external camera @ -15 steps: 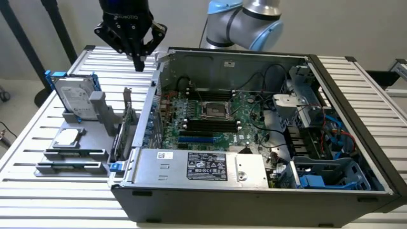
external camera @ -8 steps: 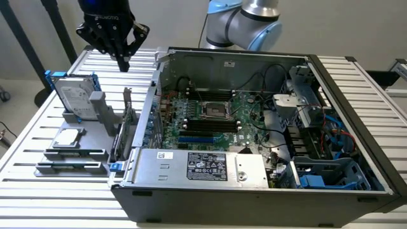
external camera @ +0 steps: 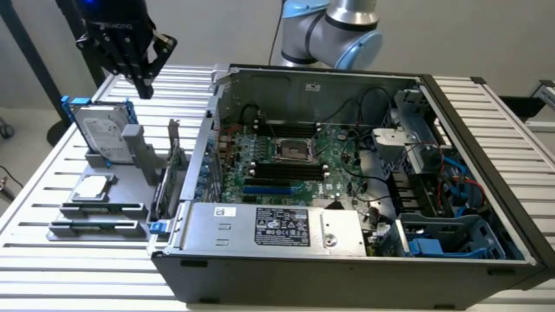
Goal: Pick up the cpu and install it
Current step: 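Reach for the cpu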
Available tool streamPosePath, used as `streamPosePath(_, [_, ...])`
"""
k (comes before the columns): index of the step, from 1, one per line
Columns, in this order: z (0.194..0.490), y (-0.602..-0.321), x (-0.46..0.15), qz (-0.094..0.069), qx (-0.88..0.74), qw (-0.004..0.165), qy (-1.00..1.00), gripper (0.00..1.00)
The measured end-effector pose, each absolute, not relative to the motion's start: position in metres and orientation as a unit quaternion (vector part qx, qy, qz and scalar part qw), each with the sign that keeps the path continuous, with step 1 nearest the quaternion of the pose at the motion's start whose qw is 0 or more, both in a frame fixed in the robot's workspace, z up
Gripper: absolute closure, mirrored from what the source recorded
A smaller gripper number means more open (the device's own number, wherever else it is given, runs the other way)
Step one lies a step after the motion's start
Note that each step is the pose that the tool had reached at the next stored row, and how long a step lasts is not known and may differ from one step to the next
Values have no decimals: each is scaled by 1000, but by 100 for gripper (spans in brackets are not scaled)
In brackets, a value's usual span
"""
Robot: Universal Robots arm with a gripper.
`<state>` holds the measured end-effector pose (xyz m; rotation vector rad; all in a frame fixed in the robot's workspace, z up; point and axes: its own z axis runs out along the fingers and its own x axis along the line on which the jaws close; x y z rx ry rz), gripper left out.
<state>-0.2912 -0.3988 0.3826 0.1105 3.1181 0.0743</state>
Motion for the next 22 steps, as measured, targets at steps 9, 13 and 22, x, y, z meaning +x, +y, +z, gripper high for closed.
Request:
streamPosePath(9, [376, -399, -332, 23, 35, 10, 999, 89])
streamPosePath(13, [372, -399, -350, 22, 35, 10, 999, 89])
streamPosePath(22, [365, -399, -390, 19, 35, 10, 999, 89])
